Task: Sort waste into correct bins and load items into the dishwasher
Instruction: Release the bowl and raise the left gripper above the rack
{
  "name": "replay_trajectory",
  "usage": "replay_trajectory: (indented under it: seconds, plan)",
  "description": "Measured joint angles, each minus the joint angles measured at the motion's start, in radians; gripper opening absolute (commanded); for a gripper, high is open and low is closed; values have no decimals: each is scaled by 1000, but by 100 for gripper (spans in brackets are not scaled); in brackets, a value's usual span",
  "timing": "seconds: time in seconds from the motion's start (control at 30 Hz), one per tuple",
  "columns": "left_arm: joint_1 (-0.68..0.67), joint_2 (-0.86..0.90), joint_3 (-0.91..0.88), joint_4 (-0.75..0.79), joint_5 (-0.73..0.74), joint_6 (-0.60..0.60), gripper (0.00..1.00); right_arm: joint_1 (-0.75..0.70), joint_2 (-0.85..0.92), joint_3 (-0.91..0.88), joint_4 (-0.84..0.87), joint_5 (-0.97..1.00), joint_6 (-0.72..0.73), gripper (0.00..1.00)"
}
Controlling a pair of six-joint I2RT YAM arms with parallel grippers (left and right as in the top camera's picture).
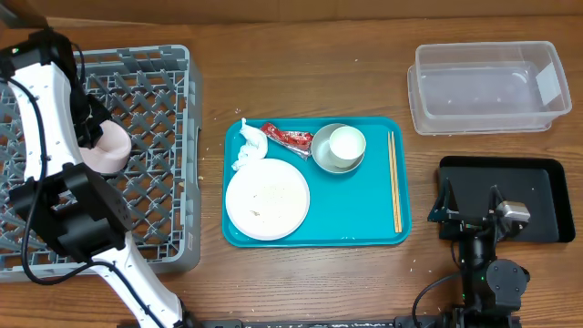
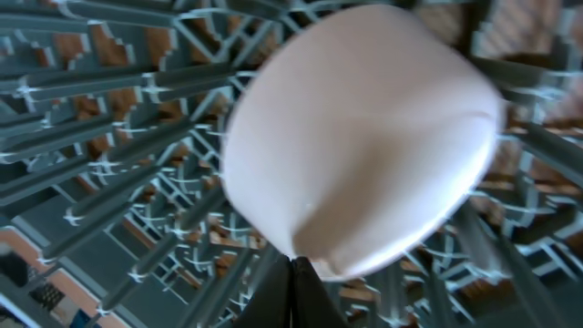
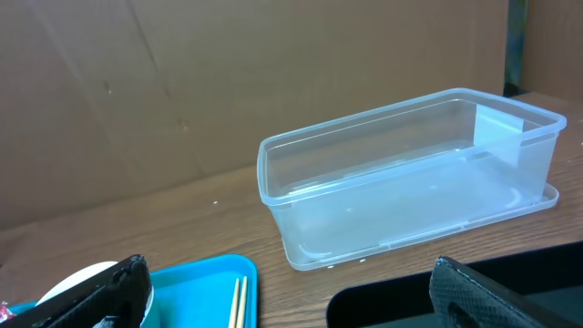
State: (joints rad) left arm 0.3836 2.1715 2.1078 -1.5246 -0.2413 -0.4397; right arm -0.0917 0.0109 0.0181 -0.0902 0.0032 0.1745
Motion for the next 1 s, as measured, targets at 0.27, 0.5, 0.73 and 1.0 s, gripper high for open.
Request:
replay_trajectory:
  seconds: [0.27,0.5,0.73,1.0]
  plan:
    - [39,0,-42,2,-40,-33,4,0,0,0,0,0,0,100]
    - [97,0,-40,-27,32,-40,4,0,0,0,0,0,1,100]
    - [62,-92,-27,42,301,98,4,0,0,0,0,0,0,100]
    - [-77,-92,5,61,264,142,4,0,0,0,0,0,0,100]
